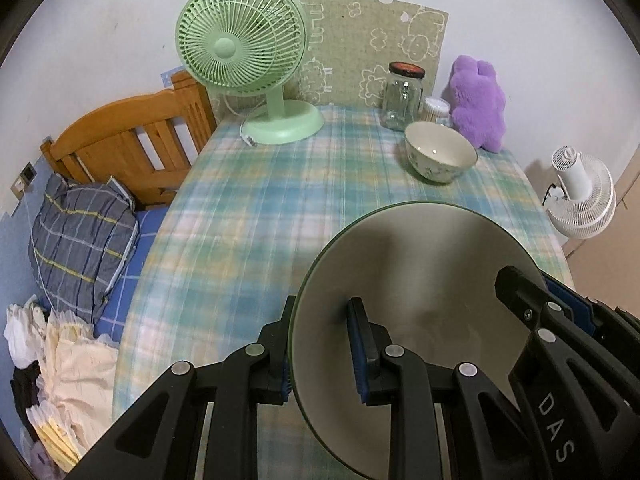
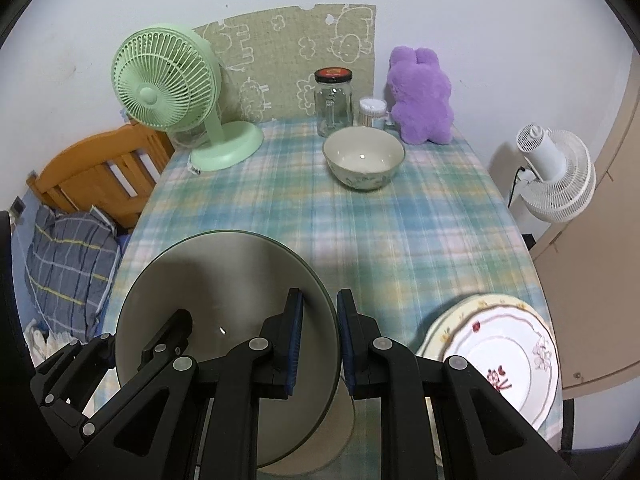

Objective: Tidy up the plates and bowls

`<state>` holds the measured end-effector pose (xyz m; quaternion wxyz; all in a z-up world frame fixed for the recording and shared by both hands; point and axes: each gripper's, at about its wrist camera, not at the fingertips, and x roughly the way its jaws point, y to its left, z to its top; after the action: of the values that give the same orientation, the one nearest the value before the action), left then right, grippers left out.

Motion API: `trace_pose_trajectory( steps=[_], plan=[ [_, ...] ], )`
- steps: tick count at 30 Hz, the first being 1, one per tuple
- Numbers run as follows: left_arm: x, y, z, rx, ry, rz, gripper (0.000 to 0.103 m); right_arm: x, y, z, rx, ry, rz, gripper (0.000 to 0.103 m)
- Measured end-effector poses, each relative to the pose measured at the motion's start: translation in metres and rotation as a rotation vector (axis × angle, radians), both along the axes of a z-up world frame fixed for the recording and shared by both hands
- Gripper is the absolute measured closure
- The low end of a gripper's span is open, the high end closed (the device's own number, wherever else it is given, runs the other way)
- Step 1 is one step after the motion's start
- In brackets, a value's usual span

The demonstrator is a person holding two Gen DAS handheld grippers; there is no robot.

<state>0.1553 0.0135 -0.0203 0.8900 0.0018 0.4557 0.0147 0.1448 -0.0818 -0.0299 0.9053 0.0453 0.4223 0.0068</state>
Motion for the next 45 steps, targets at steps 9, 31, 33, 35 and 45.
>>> trace_pose_trajectory(
  steps=[9,31,33,35,45],
  plan=[
    [-0.022,-0.004,-0.02,-0.003,0.036,0.0,0.082,-0.023,-0.005,-0.021,-0.009,0.035,0.015,0.082],
    [-0.026,0.0,-0.061,-0.001,0.12,0.004,0.081,-0.025,0.001,-0.068,0.004,0.142,-0.001,0.082],
    [-0.024,0.0,-0.064,-0.003,0.126,0.0,0.081,-0.023,0.001,-0.069,0.006,0.147,-0.007,0.082],
    [-0.023,0.001,-0.067,-0.006,0.132,-0.004,0.081,-0.021,0.0,-0.072,0.007,0.153,-0.014,0.082],
    [-0.016,-0.001,-0.081,-0.029,0.166,-0.003,0.081,-0.013,-0.002,-0.083,-0.005,0.159,-0.034,0.082]
  ],
)
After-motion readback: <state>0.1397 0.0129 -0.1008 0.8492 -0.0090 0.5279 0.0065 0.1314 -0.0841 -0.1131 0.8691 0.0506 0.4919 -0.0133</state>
